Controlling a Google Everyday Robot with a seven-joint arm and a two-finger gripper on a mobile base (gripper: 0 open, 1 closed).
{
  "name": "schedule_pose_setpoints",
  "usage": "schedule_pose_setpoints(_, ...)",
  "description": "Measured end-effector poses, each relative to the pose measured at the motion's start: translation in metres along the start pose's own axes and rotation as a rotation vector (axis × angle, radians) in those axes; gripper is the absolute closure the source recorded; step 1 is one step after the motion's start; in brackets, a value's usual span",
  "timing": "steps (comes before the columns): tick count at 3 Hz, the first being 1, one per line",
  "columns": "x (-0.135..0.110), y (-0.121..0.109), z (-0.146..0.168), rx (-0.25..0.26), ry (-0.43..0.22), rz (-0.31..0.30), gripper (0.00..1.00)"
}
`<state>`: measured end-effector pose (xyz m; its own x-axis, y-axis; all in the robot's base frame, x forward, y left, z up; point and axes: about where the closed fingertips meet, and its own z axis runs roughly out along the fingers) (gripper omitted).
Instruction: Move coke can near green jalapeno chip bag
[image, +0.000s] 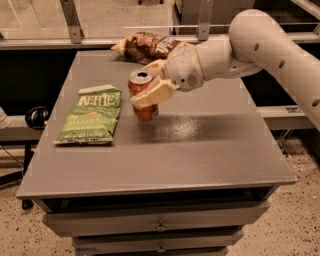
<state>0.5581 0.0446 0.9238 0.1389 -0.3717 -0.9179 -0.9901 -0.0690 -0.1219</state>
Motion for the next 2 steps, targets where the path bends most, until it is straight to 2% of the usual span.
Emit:
schedule_pose_setpoints(1, -0.005, 0.001, 0.022, 0.000, -0.002, -0.006, 1.00)
schedule_pose_setpoints(2, -0.003, 0.000, 0.039, -0.017, 0.000, 0.016, 0.83)
